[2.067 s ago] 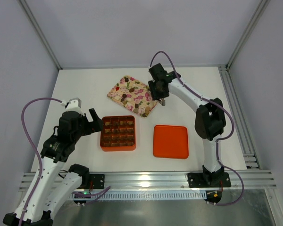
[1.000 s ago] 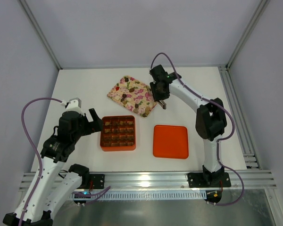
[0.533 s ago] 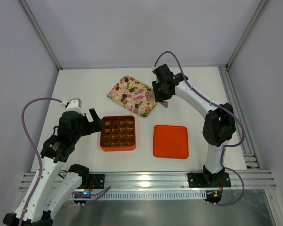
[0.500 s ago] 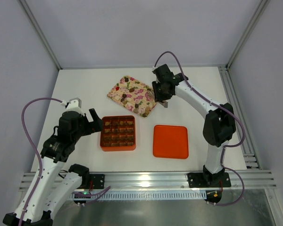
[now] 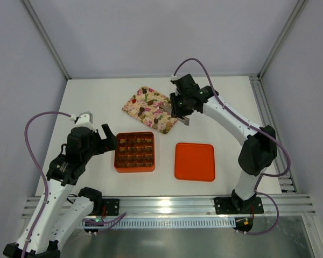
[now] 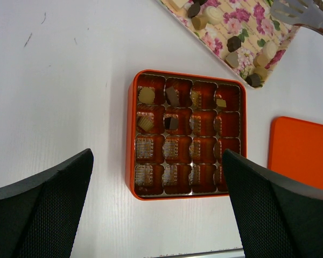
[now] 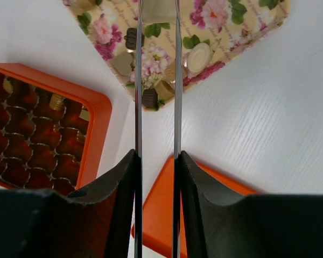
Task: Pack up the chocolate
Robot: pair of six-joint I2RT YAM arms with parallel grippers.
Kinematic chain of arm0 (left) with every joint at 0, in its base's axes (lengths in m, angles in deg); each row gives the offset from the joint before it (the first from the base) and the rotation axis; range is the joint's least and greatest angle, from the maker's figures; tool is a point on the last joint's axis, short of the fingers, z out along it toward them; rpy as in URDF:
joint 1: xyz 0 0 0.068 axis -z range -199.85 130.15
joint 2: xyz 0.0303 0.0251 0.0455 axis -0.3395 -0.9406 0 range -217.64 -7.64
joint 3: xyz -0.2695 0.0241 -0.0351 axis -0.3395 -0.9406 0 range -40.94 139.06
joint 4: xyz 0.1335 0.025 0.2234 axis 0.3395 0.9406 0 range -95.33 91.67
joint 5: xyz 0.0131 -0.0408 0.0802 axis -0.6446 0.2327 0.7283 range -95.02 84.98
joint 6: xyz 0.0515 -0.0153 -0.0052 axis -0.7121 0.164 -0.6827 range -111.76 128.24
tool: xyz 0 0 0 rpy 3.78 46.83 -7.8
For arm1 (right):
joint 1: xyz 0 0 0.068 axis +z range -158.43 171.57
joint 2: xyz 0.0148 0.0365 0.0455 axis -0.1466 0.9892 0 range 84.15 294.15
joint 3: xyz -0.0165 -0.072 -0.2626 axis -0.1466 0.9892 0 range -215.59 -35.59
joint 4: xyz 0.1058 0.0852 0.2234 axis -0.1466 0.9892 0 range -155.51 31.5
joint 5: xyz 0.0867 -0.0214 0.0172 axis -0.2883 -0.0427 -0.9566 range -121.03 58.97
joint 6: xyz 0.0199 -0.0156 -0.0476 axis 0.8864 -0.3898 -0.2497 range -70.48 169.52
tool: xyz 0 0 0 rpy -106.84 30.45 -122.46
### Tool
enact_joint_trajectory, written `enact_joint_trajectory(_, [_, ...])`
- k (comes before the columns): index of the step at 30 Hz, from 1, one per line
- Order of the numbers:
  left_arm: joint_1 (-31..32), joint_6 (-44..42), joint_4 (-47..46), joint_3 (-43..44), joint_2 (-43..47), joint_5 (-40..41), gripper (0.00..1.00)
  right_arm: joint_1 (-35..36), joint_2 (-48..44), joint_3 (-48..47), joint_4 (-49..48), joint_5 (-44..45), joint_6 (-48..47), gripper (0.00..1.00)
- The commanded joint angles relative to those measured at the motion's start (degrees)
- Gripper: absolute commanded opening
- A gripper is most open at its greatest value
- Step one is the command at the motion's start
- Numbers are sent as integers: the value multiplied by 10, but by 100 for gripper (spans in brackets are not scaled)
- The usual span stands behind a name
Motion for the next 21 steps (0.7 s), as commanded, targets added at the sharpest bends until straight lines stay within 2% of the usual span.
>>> enact_joint_trajectory(1, [1, 2, -9, 7, 0, -5, 100, 29, -51, -2, -20, -4, 14, 37])
enact_joint_trajectory(13, [1, 2, -10, 7, -2, -7, 100, 154, -91, 26, -6, 62, 36, 37])
enact_joint_trajectory(21, [1, 2, -10, 7, -1, -6, 100, 217, -124, 84, -16, 77, 59, 37])
